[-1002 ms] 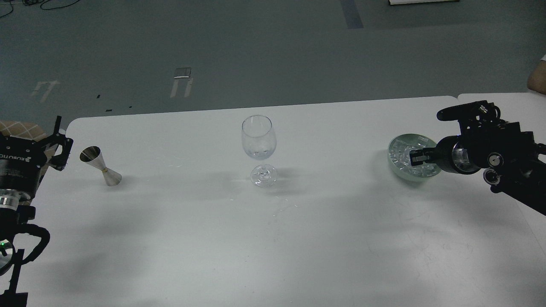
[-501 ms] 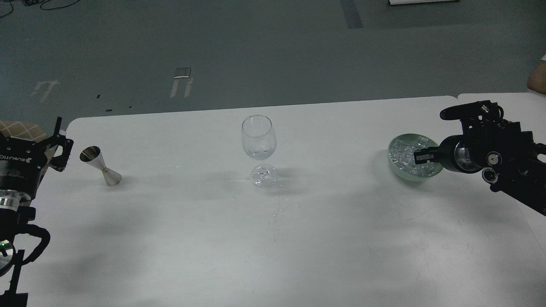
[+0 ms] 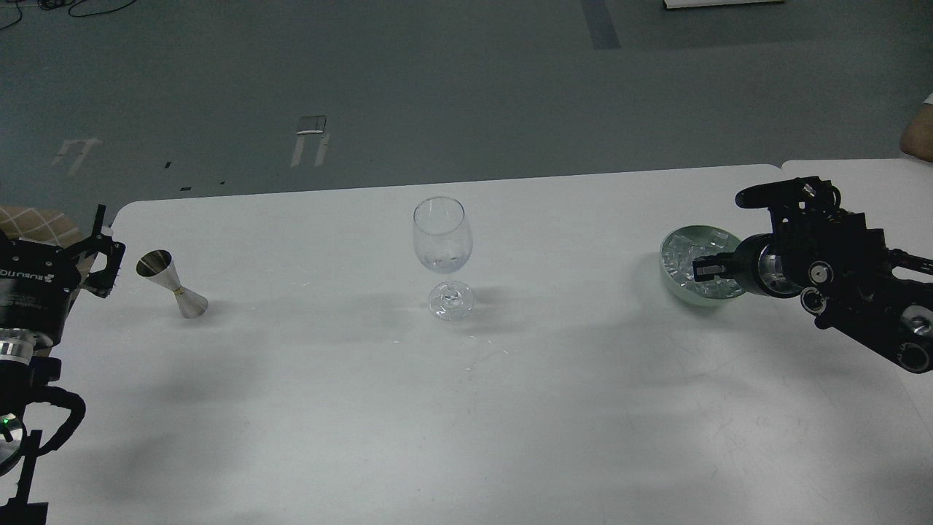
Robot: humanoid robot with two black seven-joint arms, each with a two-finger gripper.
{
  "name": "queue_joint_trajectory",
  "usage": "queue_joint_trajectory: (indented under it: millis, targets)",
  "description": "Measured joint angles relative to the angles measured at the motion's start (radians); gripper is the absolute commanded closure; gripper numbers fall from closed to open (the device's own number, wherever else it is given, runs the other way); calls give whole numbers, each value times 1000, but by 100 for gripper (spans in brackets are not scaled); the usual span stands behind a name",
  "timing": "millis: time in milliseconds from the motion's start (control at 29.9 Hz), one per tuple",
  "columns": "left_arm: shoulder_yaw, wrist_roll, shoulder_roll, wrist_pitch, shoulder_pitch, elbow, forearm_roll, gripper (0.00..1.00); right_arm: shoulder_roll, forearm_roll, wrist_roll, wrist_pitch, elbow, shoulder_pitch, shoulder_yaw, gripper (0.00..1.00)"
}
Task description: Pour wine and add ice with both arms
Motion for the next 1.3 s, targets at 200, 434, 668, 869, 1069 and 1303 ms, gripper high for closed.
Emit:
queue_joint_trajectory:
  millis: [200, 434, 668, 869, 1069, 1303]
  targets:
    - [0, 0, 0, -3, -5, 7, 0, 2, 1, 0, -2, 2, -5, -2, -5, 69]
    - [-1, 0, 0, -3, -7, 7, 0, 2, 0, 3, -29, 2, -3, 1, -3, 69]
    - [-1, 0, 0, -4, -7, 7, 0, 2, 0, 3, -32, 1, -3, 2, -2, 77]
    - [-1, 0, 0, -4, -7, 7, 0, 2, 1, 3, -36, 0, -4, -1, -1, 83]
    - [-1, 0, 0, -4, -1, 7, 0, 2, 1, 6, -38, 0, -3, -1, 0, 86]
    - [-2, 0, 0, -1, -5, 7, 0, 2, -20, 15, -36, 1, 35, 10, 23, 85]
